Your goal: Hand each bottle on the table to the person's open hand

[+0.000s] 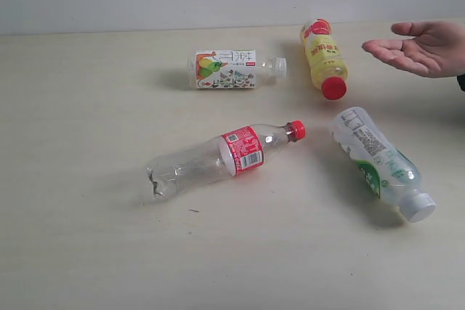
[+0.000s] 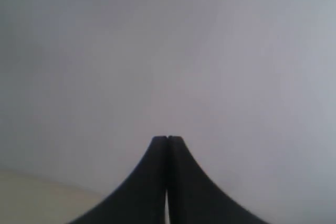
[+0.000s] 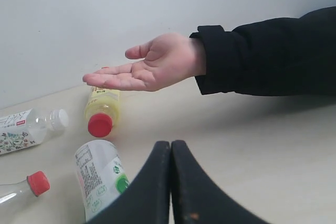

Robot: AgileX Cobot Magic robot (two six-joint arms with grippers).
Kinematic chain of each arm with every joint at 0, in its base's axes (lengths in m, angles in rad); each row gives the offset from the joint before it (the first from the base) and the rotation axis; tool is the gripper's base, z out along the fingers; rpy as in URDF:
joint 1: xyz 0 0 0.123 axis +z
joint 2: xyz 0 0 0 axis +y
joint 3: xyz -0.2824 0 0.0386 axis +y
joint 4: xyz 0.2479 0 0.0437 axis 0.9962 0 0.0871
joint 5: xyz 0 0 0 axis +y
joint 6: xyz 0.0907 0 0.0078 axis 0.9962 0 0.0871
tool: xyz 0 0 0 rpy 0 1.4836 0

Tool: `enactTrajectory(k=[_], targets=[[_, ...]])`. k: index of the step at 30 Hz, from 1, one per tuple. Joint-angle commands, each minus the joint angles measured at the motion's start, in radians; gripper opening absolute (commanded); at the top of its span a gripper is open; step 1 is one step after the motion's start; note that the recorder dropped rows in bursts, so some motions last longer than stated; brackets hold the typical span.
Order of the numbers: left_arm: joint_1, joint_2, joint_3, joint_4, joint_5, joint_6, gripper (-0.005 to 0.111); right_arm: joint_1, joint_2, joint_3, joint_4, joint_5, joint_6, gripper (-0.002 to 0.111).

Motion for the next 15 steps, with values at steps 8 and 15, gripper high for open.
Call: enactTrajectory(k=[8,15], targets=[[-0.135,0.658,-0.437,-0.343,0.698,0.596,0.0,0.002,-0.005,0.005,-0.001,-0.008,-0.003,0.0],[-0.31,1.017,-0.721,-0.391,1.095,0.737,0.0,0.002,-0.005,0.005,-0.001,-0.008,-0.003,0.0]])
